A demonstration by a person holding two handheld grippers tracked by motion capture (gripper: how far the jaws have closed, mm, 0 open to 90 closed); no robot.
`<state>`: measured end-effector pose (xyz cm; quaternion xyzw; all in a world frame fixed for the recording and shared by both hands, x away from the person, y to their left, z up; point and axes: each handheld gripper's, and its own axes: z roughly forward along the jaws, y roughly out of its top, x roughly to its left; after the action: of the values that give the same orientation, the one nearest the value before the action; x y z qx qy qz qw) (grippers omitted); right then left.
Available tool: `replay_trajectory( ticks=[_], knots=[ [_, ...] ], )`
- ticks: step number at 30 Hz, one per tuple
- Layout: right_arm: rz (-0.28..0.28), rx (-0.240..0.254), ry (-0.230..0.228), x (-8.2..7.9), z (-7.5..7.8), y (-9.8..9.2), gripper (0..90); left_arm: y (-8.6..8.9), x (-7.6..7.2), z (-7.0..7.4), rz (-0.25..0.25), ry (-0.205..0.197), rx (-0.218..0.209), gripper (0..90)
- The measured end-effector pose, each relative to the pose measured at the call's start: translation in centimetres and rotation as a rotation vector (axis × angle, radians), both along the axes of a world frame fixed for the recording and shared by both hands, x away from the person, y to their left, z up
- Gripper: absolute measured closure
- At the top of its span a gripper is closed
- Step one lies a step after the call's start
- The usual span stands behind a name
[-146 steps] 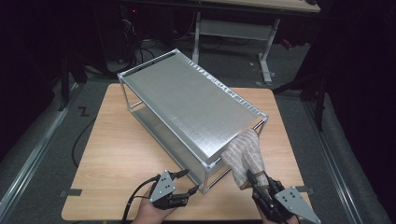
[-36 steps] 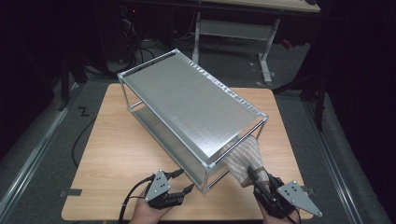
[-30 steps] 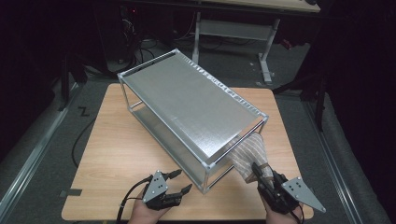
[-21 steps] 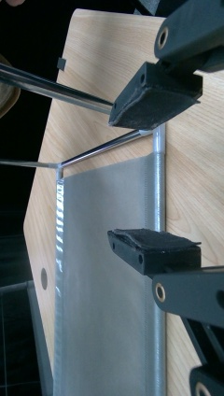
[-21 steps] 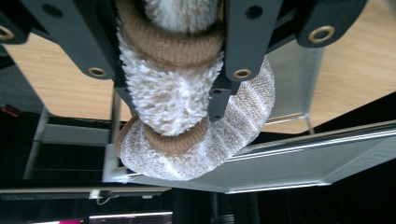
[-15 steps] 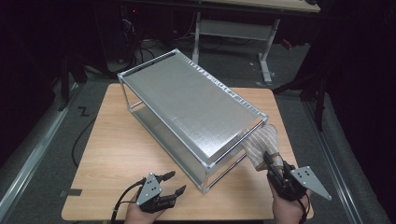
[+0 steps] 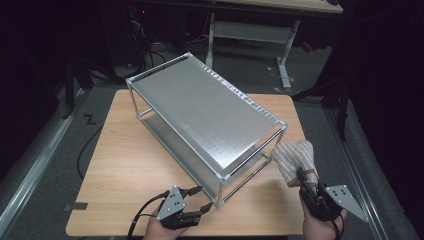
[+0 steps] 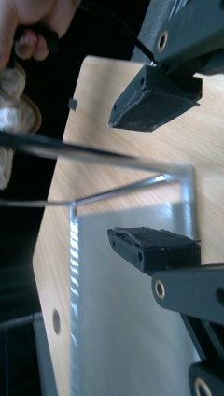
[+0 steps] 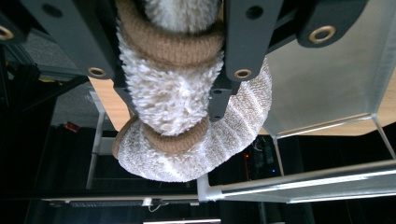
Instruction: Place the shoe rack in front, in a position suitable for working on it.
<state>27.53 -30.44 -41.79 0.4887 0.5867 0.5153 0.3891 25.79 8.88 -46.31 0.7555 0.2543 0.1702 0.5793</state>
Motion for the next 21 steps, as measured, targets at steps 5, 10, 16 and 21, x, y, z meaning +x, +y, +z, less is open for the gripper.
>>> replay_trajectory(
  ticks=[5, 10, 16, 21],
  knots=[
    [-0.006, 0.008, 0.018, -0.2, -0.4, -0.3, 67.2, -1.1, 0.3, 1.0, -0.026, -0.011, 0.005, 41.4],
    [-0.013, 0.005, 0.027, -0.2, -0.7, -0.7, 67.1, -2.8, 0.8, 1.7, -0.043, -0.034, 0.033, 47.1],
    [-0.008, 0.01, 0.029, -0.1, -0.7, -0.6, 67.2, -4.2, 1.2, 2.2, -0.019, -0.069, 0.038, 69.8],
    [0.003, 0.015, 0.035, 0.0, -0.8, -0.5, 67.2, -3.4, 0.9, 2.1, -0.002, -0.083, 0.04, 79.4]
  ],
)
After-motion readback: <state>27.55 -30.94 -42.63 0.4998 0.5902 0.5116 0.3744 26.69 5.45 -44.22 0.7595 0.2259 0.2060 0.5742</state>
